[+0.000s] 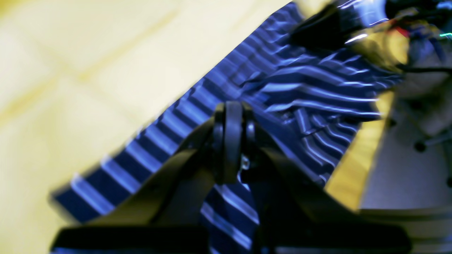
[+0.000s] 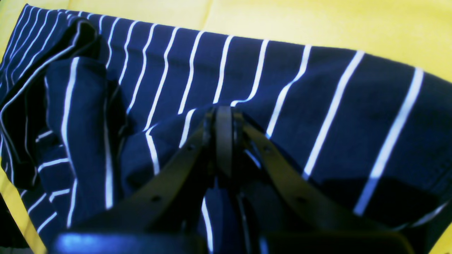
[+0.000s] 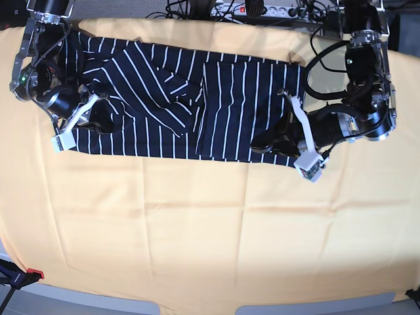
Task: Fold the T-shirt properly
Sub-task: 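Release the shirt and lift both grippers away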
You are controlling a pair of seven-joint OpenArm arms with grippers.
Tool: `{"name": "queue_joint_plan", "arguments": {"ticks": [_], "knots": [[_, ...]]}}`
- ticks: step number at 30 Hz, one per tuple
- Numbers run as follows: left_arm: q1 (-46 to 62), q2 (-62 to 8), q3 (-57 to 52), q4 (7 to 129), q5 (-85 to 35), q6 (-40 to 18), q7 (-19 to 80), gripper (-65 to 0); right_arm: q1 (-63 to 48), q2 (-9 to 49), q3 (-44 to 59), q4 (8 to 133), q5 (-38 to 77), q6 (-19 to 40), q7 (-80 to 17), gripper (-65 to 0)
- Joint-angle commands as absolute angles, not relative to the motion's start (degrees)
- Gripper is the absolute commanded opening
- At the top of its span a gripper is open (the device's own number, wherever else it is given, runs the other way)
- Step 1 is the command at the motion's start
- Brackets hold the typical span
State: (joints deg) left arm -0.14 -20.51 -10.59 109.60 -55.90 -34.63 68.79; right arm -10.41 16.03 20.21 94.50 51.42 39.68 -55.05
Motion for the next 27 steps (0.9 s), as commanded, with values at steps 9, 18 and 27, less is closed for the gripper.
{"name": "queue_joint_plan", "arguments": {"ticks": [9,18,27], "knots": [[5.04,-21.12,-5.96,105.47,-37.67,-33.15,57.63,-65.0,-5.50,17.96,23.94,101.10,56.97,40.00,-57.14,-33.4],[5.08,-21.30,-5.63,99.94,-33.63,-31.20,56.97,-65.0,-5.67,21.08,38.68,103.04,57.01,37.76,-64.40,-33.5],[4.91,-23.05,-5.65,99.96,-34.54,-31.20,56.97,-65.0,-16.29,21.61,42.74,97.25,57.80,36.47,-64.16,-27.2]]}}
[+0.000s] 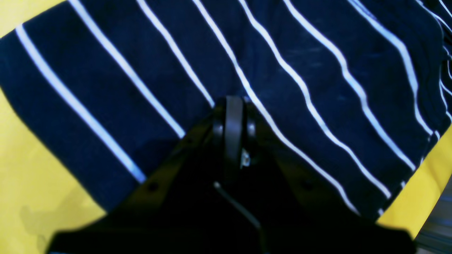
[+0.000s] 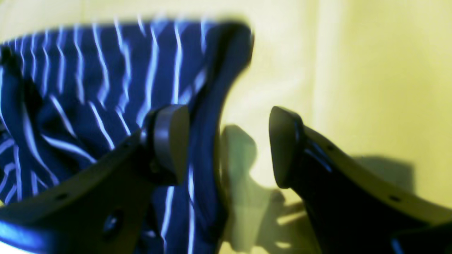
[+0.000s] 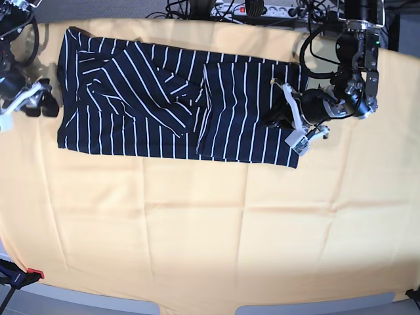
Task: Fold the T-shirt properly
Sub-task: 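Release the shirt and lift both grippers away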
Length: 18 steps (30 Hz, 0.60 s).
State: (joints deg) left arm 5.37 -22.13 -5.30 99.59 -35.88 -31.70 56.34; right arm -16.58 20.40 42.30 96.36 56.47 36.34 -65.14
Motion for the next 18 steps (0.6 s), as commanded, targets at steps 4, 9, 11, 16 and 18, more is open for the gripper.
{"name": "queue_joint_plan", "arguments": {"ticks": [4,9,11,16,18], "knots": [[4.91,-24.05,-5.65,99.96,-34.59,-31.20,56.99,-65.0,-18.46,21.58,42.74,91.42,61.10,38.41,-64.93,-27.2],[4.91,-24.62,-5.67,99.96,-36.07,-31.22,56.99,-65.0,-18.39,21.58,42.70,82.28,68.71,40.00,-69.43,-27.2],[4.91,-24.60,-5.67,99.96,-36.95,-31.22,56.99,-65.0,-18.41,21.56,42.13,80.07,73.32,40.00,-72.62,-27.2],[4.89,-24.62,-5.67,99.96,-37.56,-31.24,56.99,-65.0,-18.41,20.51,37.17,79.72,79.59,40.00,-79.37,-27.2],[4.91,-24.62,-5.67,99.98,-37.56,-31.24,56.99,-65.0,-18.35,20.16,34.02,79.77,79.66,40.00,-79.02,-27.3]]}}
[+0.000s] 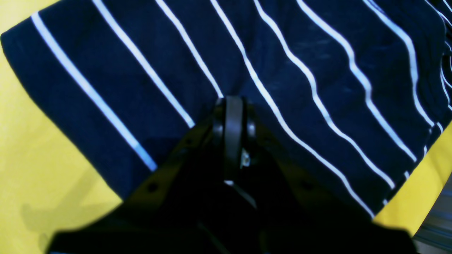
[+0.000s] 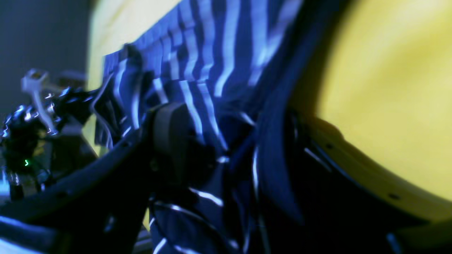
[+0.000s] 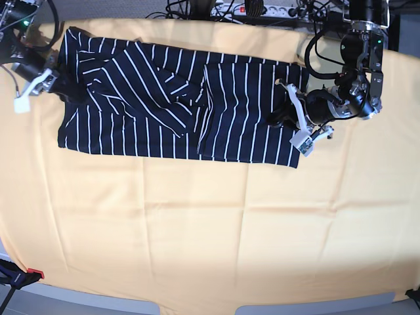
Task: Fold the T-shirt properly
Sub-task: 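Release the shirt and lift both grippers away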
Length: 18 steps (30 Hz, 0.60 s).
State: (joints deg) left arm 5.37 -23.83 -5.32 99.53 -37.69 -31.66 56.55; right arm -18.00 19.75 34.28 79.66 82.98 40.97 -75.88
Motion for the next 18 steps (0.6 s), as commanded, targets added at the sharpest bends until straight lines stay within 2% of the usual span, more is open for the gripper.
{"name": "queue_joint_plan", "arguments": {"ticks": [1,5,7,9,11,13,18], "knots": [[4.91,-24.62,-5.67,100.01,-37.54,-31.24,57.01,-65.0,-18.09,19.99,32.53,79.77,79.57,40.00,-78.70,-27.3],[4.89,-24.62,-5.67,100.01,-37.54,-31.24,57.01,-65.0,-17.23,19.84,28.08,79.77,79.02,40.00,-77.01,-27.4],[4.91,-24.62,-5.67,100.01,-37.54,-31.24,57.04,-65.0,-16.53,19.84,27.70,79.77,79.02,40.00,-77.03,-30.4],[4.89,-24.67,-5.67,100.01,-37.54,-31.24,57.01,-65.0,-15.94,19.99,27.94,79.77,79.07,40.00,-77.01,-40.1],[4.89,-24.77,-5.67,100.07,-37.69,-31.27,56.97,-65.0,-15.35,20.05,28.49,79.77,79.07,40.00,-77.28,-54.8],[4.58,-24.80,-5.69,100.29,-38.28,-31.22,56.97,-65.0,-14.96,20.05,29.34,79.77,79.13,40.00,-77.21,-64.8],[1.91,-25.10,-6.07,101.03,-41.39,-29.58,57.04,-65.0,-14.11,20.34,30.89,81.34,78.94,40.00,-77.45,-65.0]]}}
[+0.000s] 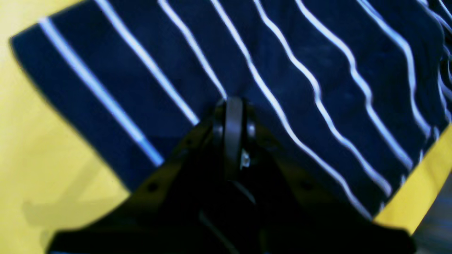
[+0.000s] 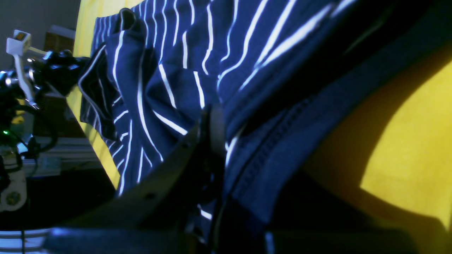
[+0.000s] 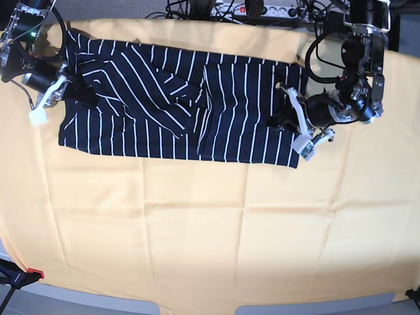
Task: Fold the T-shirt properly
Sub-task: 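Release the shirt and lift both grippers away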
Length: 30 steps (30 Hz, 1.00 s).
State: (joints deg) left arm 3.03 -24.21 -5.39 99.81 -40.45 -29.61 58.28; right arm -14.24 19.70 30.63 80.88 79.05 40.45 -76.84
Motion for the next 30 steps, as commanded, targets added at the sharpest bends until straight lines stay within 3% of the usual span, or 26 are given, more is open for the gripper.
{"name": "queue_joint_plan", "arguments": {"ticks": [1,9,18,26,30], "knots": [[1.32,-25.08,-6.52,101.41,-41.80,-28.27,57.04,-65.0,-14.13,20.53,31.18,82.50,78.41,40.00,-77.43,-65.0],[-0.43,-25.08,-15.86,102.52,-44.03,-25.67,57.12,-65.0,-14.13,22.26,39.94,97.06,68.45,40.00,-76.75,-65.0],[0.23,-25.06,-20.80,102.50,-44.88,-26.06,57.45,-65.0,-14.48,26.83,45.04,109.45,66.35,38.65,-75.79,-65.0],[3.51,-25.06,-20.69,102.50,-48.77,-29.34,57.43,-65.0,-14.74,23.09,44.86,116.38,85.00,39.29,-80.00,-65.0],[5.19,-25.06,-20.69,102.50,-48.82,-29.36,57.43,-65.0,-14.63,18.52,40.97,118.41,85.00,40.00,-80.00,-65.0]]}}
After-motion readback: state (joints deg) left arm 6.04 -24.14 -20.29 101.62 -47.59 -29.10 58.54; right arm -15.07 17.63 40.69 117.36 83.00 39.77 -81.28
